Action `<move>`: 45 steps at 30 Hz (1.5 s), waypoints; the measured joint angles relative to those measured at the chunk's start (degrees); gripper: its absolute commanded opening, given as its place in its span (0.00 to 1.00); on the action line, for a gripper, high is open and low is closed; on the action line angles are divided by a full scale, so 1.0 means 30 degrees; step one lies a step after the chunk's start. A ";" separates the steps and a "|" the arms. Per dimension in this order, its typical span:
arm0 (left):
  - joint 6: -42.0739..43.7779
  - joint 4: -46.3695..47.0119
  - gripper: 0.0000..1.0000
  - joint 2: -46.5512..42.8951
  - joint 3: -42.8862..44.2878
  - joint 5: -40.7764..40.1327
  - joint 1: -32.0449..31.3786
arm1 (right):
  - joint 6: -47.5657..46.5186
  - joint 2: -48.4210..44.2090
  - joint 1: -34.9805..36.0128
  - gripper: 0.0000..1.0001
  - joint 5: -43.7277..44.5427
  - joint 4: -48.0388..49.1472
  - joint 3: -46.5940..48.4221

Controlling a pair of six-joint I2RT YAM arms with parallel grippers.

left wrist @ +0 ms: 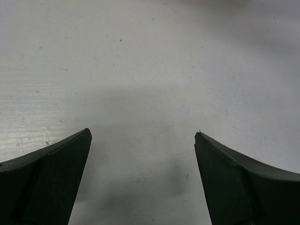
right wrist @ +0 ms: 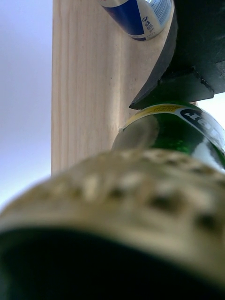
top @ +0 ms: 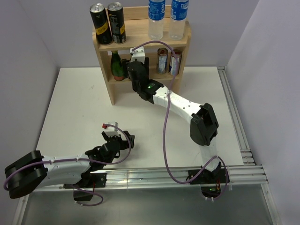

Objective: Place and organize the beverage onto the shelf

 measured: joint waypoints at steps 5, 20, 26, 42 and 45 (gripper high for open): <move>0.0000 0.0095 0.99 0.0153 0.0000 0.0000 0.0000 | 0.0379 0.0474 0.0080 0.00 0.0342 -0.0044 0.0619; 0.0015 0.0313 0.98 0.0291 0.0000 -0.0007 0.0000 | 0.0503 0.2047 0.0109 0.23 0.1056 -0.0051 0.2659; 0.0015 0.0415 0.98 0.0291 0.0000 -0.0007 0.0000 | 0.0423 0.2047 0.0109 0.65 0.1122 0.0357 0.2375; 0.0015 0.0423 0.98 0.0284 0.0000 -0.0007 -0.0007 | 0.0481 0.2047 0.0007 1.00 0.1275 0.1224 0.1829; 0.0015 0.0423 0.98 0.0284 0.0000 -0.0007 0.0000 | 0.0481 0.2047 0.0007 1.00 0.1275 0.1224 0.1829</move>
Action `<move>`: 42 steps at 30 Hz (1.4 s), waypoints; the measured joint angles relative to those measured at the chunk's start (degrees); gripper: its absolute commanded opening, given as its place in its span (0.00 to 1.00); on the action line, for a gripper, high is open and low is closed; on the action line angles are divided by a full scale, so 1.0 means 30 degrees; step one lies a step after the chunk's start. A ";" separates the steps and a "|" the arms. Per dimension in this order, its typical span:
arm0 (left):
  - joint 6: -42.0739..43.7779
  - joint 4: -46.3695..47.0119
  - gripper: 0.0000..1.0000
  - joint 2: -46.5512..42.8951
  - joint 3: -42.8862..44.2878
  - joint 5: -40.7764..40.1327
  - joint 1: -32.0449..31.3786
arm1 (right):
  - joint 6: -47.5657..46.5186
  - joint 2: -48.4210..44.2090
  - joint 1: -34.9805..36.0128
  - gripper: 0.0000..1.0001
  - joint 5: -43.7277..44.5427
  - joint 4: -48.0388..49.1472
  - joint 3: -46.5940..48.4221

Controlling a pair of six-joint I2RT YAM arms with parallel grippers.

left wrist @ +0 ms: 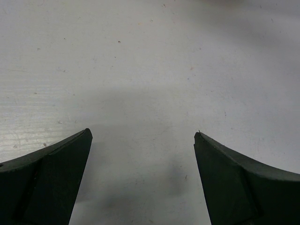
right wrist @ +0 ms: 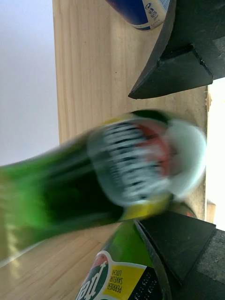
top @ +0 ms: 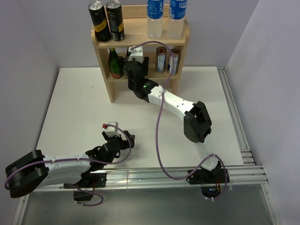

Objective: Place and organize the beverage onto the shelf

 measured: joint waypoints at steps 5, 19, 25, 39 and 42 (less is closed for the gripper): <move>0.0000 0.0000 0.98 0.0000 0.0000 0.0000 0.0000 | 0.0007 0.0000 0.0000 1.00 0.0015 0.0036 -0.0029; 0.0000 -0.0029 0.98 -0.0109 0.0000 0.0000 0.0000 | 0.0452 -0.0175 -0.0306 1.00 -0.0415 0.0794 -0.1967; -0.0007 -0.0102 0.98 -0.0561 0.0000 -0.0066 0.0000 | 0.0648 -0.1377 -0.0284 1.00 -0.1676 0.1275 -0.4146; -0.0022 -0.1508 0.97 -0.1698 0.0131 -0.0131 -0.0036 | 0.1027 -0.5960 0.1311 1.00 -0.2259 0.2171 -1.0193; -0.0066 -0.3555 0.97 -0.2535 0.1049 -0.0168 -0.0189 | 0.1494 -0.8174 0.2703 1.00 -0.1341 0.1829 -1.2393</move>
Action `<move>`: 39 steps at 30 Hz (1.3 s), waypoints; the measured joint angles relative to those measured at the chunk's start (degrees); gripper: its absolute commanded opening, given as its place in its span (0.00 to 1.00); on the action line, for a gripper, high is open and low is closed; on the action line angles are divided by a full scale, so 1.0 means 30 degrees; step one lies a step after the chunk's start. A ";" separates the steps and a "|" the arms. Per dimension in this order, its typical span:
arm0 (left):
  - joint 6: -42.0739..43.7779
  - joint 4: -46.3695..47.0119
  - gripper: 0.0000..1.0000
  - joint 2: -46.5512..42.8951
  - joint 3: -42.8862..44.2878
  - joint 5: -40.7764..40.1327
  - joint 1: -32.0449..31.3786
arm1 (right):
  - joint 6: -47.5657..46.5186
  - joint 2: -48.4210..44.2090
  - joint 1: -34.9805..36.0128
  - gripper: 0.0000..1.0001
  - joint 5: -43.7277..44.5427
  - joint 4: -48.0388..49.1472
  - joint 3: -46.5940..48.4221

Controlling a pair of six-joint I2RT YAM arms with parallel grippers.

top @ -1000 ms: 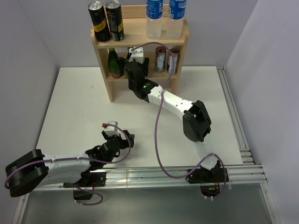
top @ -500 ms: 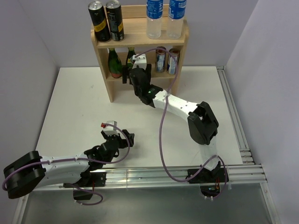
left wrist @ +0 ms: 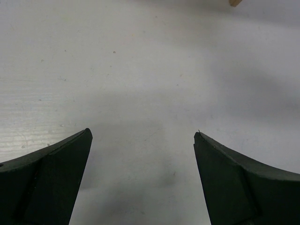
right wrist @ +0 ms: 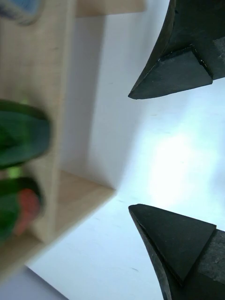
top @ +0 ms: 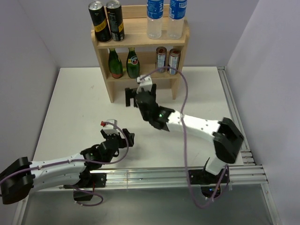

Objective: Place and organize the beverage onto the shelf

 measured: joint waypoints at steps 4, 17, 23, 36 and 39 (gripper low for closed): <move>-0.0219 -0.3628 0.98 -0.2178 0.2455 -0.0342 -0.0466 | 0.1392 -0.4772 0.2820 1.00 0.1647 -0.0692 -0.4342; 0.0495 -1.2247 0.99 -0.8590 1.1096 -0.1996 -0.1260 | 0.6237 -2.1719 1.0003 1.00 0.9209 -1.0054 -0.7941; 0.1129 -1.3937 0.99 -0.8444 1.2779 -0.2871 -0.1268 | 0.5931 -2.2906 1.0040 1.00 1.0112 -1.1409 -0.7570; 0.1472 -1.5446 0.99 -0.8335 1.3063 -0.3483 -0.1268 | 0.5289 -2.2287 1.0083 1.00 1.0258 -1.2029 -0.7526; 0.1508 -1.5540 0.99 -0.8276 1.3194 -0.3555 -0.1268 | 0.5093 -2.2287 1.0083 1.00 1.0375 -1.2014 -0.7439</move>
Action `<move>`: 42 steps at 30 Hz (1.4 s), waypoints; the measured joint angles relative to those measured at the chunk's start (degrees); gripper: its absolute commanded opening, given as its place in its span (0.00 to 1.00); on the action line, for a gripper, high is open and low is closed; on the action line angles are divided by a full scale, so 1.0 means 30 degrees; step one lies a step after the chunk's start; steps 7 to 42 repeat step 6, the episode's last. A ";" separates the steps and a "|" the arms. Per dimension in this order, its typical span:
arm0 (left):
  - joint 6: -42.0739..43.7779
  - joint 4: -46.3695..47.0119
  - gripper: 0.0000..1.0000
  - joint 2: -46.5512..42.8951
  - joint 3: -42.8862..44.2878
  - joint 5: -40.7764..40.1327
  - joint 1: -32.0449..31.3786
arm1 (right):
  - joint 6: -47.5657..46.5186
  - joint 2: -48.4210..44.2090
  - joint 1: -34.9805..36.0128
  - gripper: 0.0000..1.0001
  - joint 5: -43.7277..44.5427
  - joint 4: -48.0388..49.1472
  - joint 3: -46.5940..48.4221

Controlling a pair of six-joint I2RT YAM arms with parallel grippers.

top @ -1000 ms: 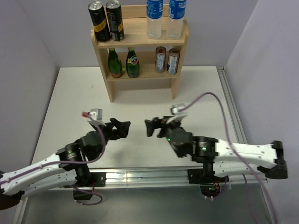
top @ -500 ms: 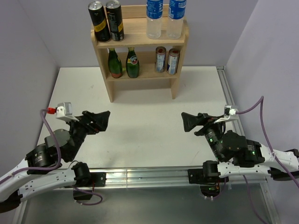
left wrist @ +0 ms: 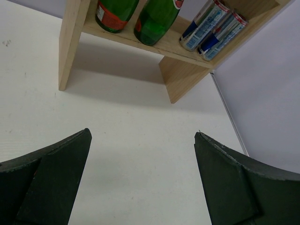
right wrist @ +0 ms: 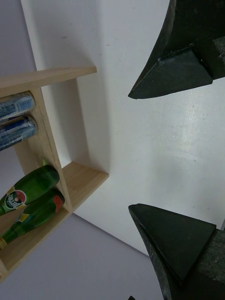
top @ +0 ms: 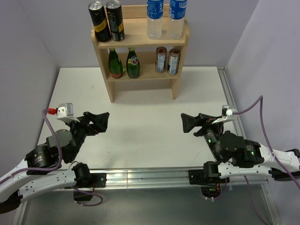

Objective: Place and organize the beverage onto the shelf

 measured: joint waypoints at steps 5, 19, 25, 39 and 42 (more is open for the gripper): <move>0.0044 0.0015 0.99 0.0051 0.0036 -0.0124 0.0000 | -0.0226 0.0000 0.0000 1.00 0.0175 0.0015 0.0029; 0.0051 0.0015 0.99 0.0066 0.0036 -0.0160 0.0000 | -0.0262 0.0000 0.0000 1.00 0.0175 0.0015 0.0029; 0.0051 0.0015 0.99 0.0066 0.0036 -0.0160 0.0000 | -0.0262 0.0000 0.0000 1.00 0.0175 0.0015 0.0029; 0.0051 0.0015 0.99 0.0066 0.0036 -0.0160 0.0000 | -0.0262 0.0000 0.0000 1.00 0.0175 0.0015 0.0029; 0.0051 0.0015 0.99 0.0066 0.0036 -0.0160 0.0000 | -0.0262 0.0000 0.0000 1.00 0.0175 0.0015 0.0029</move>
